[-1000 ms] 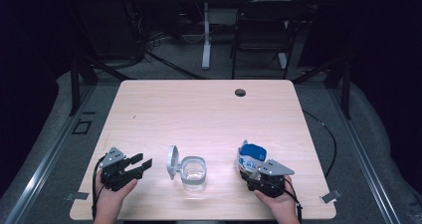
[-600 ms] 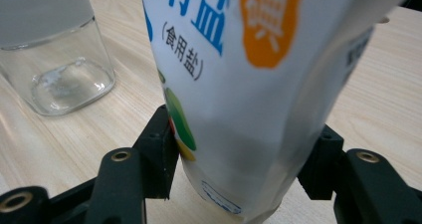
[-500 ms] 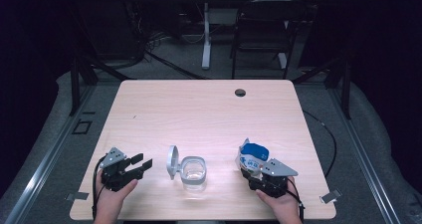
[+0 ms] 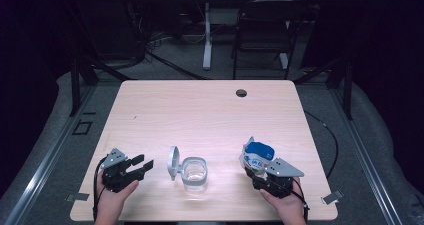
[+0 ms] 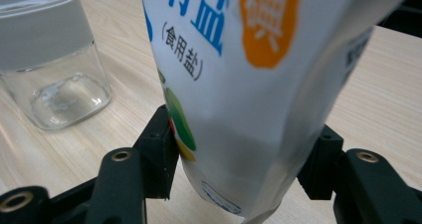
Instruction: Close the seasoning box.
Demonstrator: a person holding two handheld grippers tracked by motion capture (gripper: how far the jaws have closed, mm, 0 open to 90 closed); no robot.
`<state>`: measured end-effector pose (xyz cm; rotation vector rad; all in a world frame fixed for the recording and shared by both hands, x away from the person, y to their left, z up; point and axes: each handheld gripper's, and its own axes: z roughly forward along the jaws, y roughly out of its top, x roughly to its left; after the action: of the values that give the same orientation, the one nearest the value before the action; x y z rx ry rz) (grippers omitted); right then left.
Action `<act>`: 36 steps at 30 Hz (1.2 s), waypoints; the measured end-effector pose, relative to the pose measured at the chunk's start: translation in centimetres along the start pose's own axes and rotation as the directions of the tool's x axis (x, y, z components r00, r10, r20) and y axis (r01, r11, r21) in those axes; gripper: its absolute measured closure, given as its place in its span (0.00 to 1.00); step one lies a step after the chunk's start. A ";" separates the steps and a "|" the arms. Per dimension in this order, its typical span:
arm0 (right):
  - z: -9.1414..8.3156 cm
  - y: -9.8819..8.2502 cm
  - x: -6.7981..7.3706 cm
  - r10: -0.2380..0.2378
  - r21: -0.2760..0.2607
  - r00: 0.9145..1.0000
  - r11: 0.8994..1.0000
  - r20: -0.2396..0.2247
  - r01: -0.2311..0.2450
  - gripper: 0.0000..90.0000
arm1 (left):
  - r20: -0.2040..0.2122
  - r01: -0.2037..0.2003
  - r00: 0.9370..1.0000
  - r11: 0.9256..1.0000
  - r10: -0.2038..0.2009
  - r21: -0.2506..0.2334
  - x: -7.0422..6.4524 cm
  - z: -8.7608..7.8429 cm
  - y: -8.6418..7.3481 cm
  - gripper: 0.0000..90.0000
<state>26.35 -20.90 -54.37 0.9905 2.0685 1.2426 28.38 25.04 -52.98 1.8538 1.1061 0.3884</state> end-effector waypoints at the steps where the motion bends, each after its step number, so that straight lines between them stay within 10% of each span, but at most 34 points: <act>1: 0.0 0.1 0.0 -0.004 -0.002 1.000 1.000 -0.001 0.004 0.48 | 0.000 0.001 1.000 1.000 -0.001 -0.002 0.0 0.0 0.0 0.59; 20: 0.5 2.5 0.6 -0.140 0.020 0.989 0.990 0.047 0.139 0.48 | 0.003 0.005 1.000 1.000 -0.005 0.003 -0.1 0.0 0.0 0.58; 36: 2.2 5.3 1.0 -0.299 0.075 0.954 0.952 0.026 0.296 0.48 | -0.001 0.009 1.000 1.000 -0.009 -0.008 -0.1 0.0 -0.1 0.58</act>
<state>29.09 -17.27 -50.65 0.6911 2.1496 0.9954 28.32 25.00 -53.02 1.8415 1.1116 0.3882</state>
